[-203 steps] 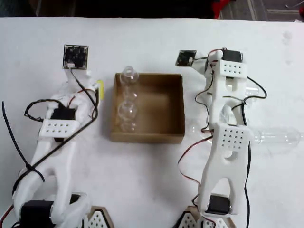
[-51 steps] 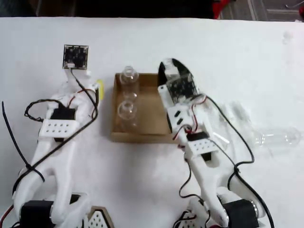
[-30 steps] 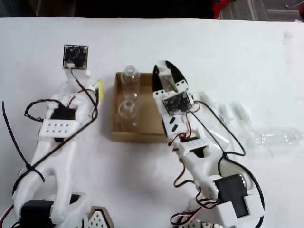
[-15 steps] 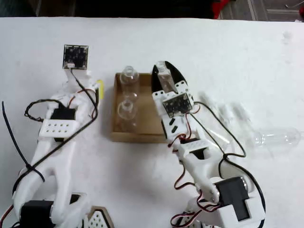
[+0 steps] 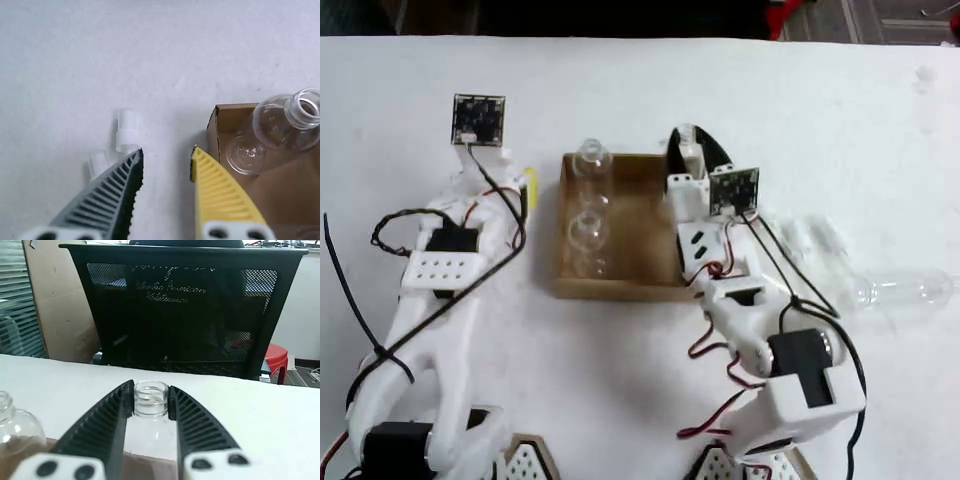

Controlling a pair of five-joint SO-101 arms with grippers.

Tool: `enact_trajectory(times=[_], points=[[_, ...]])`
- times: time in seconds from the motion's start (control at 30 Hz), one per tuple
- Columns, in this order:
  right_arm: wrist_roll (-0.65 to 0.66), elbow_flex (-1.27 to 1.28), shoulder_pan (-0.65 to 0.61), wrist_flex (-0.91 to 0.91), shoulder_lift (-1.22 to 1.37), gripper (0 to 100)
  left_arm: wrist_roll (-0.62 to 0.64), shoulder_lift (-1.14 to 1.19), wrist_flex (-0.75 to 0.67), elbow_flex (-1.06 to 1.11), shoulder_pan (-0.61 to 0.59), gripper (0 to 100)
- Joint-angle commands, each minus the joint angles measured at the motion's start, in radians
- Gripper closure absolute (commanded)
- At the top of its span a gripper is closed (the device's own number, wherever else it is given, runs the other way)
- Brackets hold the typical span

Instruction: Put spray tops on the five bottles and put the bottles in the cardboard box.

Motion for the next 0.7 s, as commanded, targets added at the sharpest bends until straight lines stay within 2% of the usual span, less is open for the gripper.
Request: enact_trajectory(times=[0.0, 0.2, 0.4, 0.67], points=[[-0.011, -0.061, 0.021, -0.028, 0.024, 97.8, 0.005, -0.007, -0.023, -0.012, -0.002, 85], [-0.011, -0.118, 0.015, -0.044, 0.125, 97.8, 0.005, -0.007, -0.023, -0.011, -0.002, 85], [-0.003, -0.098, 0.012, -0.246, 0.197, 97.7, 0.005, -0.007, -0.023, -0.011, -0.001, 85], [-0.003, -0.087, 0.01, -0.255, 0.211, 94.9, 0.005, -0.007, -0.023, -0.009, -0.001, 85]])
